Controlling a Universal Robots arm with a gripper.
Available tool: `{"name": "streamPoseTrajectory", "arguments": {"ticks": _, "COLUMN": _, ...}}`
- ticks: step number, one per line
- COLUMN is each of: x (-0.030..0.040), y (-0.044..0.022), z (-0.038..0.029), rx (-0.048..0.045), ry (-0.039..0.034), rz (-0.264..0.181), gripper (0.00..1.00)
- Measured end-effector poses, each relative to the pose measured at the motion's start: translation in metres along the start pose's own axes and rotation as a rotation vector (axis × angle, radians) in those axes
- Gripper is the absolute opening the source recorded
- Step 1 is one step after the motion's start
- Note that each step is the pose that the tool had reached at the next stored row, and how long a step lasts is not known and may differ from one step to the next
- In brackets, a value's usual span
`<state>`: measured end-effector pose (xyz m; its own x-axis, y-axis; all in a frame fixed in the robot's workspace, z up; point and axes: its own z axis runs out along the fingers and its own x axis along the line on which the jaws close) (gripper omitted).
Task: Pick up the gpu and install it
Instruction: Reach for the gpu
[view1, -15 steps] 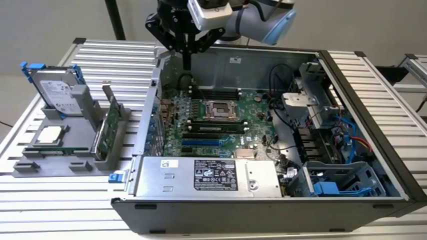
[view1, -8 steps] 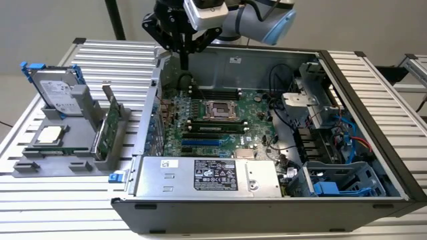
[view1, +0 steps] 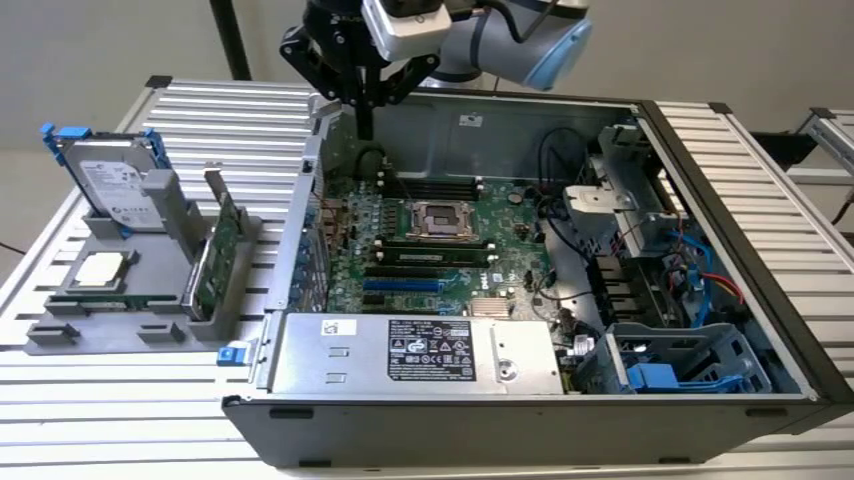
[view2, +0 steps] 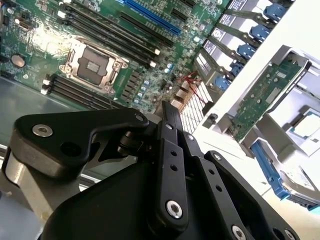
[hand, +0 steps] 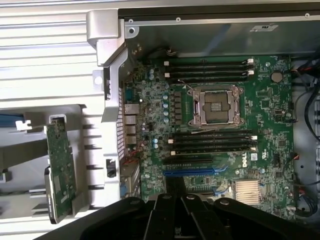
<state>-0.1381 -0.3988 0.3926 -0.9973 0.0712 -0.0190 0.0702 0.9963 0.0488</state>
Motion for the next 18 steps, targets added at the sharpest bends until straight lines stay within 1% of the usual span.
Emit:
{"name": "streamPoseTrajectory", "arguments": {"ticks": 10, "x": 0.0086, "y": -0.0006, "z": -0.0002, "rx": 0.0000, "ry": 0.0000, "rz": 0.000, "gripper": 0.00}}
{"name": "streamPoseTrajectory", "arguments": {"ticks": 18, "x": 0.0168, "y": -0.0012, "z": -0.0004, "rx": 0.0000, "ry": 0.0000, "rz": 0.000, "gripper": 0.00}}
